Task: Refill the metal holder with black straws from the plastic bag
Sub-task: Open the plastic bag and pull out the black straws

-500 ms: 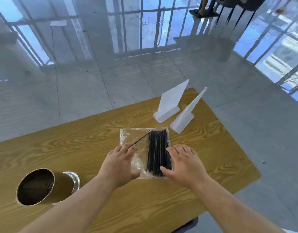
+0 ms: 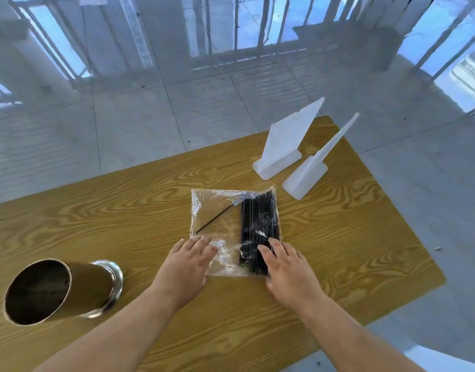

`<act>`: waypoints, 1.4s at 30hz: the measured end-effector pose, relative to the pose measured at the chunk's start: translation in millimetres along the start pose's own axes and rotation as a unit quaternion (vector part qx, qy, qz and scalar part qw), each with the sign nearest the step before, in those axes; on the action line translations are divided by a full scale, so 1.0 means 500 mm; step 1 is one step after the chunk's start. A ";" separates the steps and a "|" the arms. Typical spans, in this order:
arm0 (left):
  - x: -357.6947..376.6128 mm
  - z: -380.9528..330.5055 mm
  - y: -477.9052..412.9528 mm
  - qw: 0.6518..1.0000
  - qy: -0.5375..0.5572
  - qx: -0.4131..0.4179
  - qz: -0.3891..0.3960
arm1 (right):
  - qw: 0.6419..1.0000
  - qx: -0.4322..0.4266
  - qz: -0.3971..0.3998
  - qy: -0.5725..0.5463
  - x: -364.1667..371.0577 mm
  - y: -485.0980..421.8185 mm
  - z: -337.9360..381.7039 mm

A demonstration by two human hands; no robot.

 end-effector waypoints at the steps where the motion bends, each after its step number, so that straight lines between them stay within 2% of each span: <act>1: -0.010 0.000 -0.003 1.000 0.018 -0.007 -0.007 | 1.000 0.004 -0.003 -0.005 -0.004 -0.003 0.002; 9: -0.142 0.030 -0.031 0.990 0.084 -0.061 -0.096 | 0.994 -0.014 -0.098 -0.040 -0.120 -0.030 0.007; 18: -0.359 0.094 -0.014 0.943 0.189 -0.176 -0.212 | 0.960 0.047 -0.223 -0.165 -0.356 -0.046 -0.012; 22: -0.429 0.102 -0.004 0.919 0.232 -0.200 -0.247 | 0.945 0.065 -0.243 -0.208 -0.424 -0.050 -0.014; 28: -0.499 0.103 0.013 0.880 0.305 -0.211 -0.296 | 0.899 0.089 -0.239 -0.357 -0.481 -0.061 0.002; 32: -0.554 0.087 0.042 0.903 0.213 -0.133 -0.350 | 0.883 0.071 -0.239 -0.397 -0.521 -0.074 0.023; 35: -0.597 0.061 0.060 0.919 0.059 -0.049 -0.387 | 0.854 0.058 -0.234 -0.462 -0.549 -0.089 0.036; 39: -0.635 0.033 0.064 0.928 -0.084 -0.010 -0.362 | 0.836 0.044 -0.240 -0.491 -0.584 -0.108 0.071; 42: -0.667 0.023 0.070 0.932 -0.114 -0.009 -0.344 | 0.835 0.017 -0.231 -0.499 -0.605 -0.122 0.111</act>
Point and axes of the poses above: each hand's wrist, its own y-axis away from the middle knuckle, its own x-axis out of the palm, z = x × y, the point moved 6 cm from there along -y, towards the middle knuckle, and after that the axes turned 10 degrees about -z, right-handed, at the moved point
